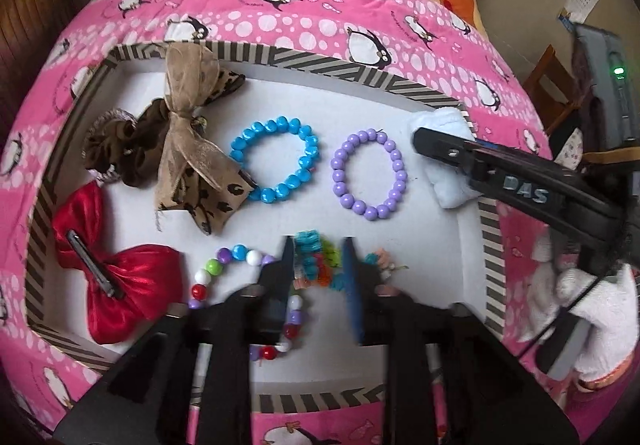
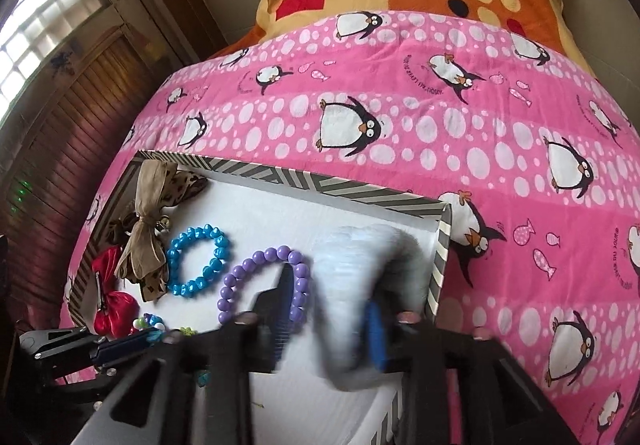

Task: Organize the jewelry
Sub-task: 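Carry the flower bracelet and white scrunchie into the tray and open both tools, then lift both open tools out of the tray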

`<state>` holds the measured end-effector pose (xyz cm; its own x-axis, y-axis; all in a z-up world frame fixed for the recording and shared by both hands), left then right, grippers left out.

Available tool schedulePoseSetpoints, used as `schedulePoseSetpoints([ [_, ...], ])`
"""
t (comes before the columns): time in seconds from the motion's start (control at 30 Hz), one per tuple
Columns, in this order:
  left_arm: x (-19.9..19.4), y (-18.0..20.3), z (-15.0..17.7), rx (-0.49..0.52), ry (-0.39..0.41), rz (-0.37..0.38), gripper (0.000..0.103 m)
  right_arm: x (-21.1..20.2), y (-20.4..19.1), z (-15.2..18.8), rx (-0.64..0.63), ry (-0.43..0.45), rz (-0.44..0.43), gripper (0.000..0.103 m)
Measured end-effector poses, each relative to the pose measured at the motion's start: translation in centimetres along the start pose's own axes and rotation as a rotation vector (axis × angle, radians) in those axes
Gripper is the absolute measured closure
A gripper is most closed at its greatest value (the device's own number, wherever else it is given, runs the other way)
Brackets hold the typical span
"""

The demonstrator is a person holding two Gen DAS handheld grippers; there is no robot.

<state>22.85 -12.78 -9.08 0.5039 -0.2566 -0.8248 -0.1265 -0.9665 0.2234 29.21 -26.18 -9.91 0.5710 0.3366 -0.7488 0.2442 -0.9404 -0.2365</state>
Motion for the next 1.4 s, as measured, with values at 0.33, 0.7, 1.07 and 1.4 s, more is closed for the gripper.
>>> schedulePoseSetpoints([
  [0.33, -1.2, -0.2, 0.5, 0.019, 0.021, -0.051, 0.058, -4.4, -0.3, 0.5, 0.045, 0.056, -0.034, 0.068],
  [0.7, -3.9, -0.8, 2.2, 0.013, 0.059, -0.122, 0.049, -8.4, -2.1, 2.5, 0.061, 0.088, -0.042, 0.066],
  [1.07, -6.3, -0.7, 4.3, 0.022, 0.076, -0.146, 0.049, -11.8, -3.8, 6.4, 0.064, 0.076, -0.036, 0.064],
  [1.4, -7.9, -0.2, 6.1, 0.044, 0.088, -0.166, 0.049, -14.4, -4.5, 9.4, 0.046, 0.075, 0.002, 0.063],
])
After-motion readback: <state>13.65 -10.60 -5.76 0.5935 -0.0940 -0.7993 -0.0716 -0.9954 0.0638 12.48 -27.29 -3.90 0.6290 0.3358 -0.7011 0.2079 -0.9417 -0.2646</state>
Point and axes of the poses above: each gripper's, at about its wrist camera, not at the fingertips, and x roughly the way its jaws point, y to its right, z to its underside, the point moved 5 cm from there along x, roughly the way its jaws point, and after that the axes turned 9 degrees about y, right-handed, at the moved point
